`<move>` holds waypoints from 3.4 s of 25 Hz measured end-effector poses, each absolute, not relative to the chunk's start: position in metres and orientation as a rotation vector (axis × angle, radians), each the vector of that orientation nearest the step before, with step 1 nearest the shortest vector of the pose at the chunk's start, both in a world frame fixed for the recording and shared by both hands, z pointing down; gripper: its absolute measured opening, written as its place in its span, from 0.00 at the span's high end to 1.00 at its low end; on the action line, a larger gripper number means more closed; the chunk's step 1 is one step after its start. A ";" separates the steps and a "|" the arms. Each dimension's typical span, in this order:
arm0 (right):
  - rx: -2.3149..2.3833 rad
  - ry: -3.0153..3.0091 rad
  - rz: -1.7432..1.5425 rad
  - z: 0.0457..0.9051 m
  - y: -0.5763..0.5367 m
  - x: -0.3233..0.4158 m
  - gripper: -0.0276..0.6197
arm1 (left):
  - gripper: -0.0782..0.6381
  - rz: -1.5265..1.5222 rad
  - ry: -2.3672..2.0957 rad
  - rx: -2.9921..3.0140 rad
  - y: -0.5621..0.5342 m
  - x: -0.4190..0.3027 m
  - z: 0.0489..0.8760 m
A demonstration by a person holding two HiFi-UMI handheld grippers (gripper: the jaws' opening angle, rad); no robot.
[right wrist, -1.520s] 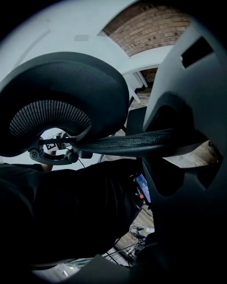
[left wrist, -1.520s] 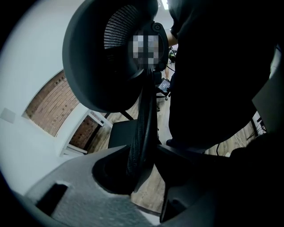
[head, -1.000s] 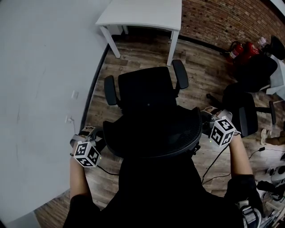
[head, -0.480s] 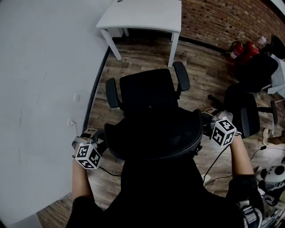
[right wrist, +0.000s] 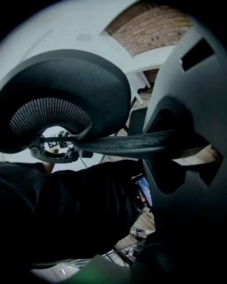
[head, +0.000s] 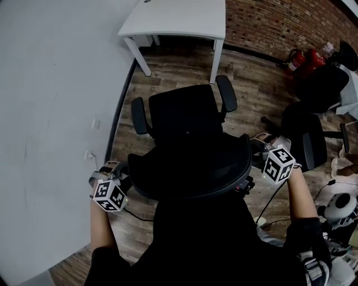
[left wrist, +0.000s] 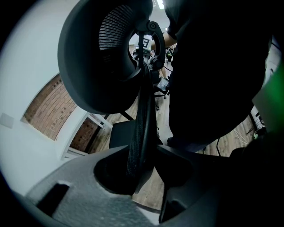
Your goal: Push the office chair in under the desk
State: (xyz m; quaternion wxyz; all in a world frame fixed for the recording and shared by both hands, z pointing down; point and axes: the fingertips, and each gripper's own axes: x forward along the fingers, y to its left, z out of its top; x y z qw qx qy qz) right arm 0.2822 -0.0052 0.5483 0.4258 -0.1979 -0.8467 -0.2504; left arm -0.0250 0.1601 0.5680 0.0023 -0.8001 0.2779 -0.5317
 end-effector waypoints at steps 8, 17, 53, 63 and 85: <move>-0.462 -2.121 -0.635 0.547 -0.019 0.264 0.76 | 0.67 -1.695 0.949 -2.487 0.140 -0.043 0.564; -0.416 -2.127 -0.645 0.550 -0.031 0.226 0.76 | 0.67 -1.707 0.953 -2.471 0.119 -0.086 0.570; -0.226 -2.089 -0.594 0.561 -0.137 0.099 0.76 | 0.67 -1.538 0.812 -2.506 -0.018 -0.218 0.575; -0.188 -2.103 -0.592 0.561 -0.158 0.058 0.77 | 0.67 -1.557 0.736 -2.517 -0.052 -0.264 0.584; -0.122 -2.125 -0.606 0.557 -0.238 0.029 0.80 | 0.69 -1.683 0.561 -2.511 -0.160 -0.298 0.590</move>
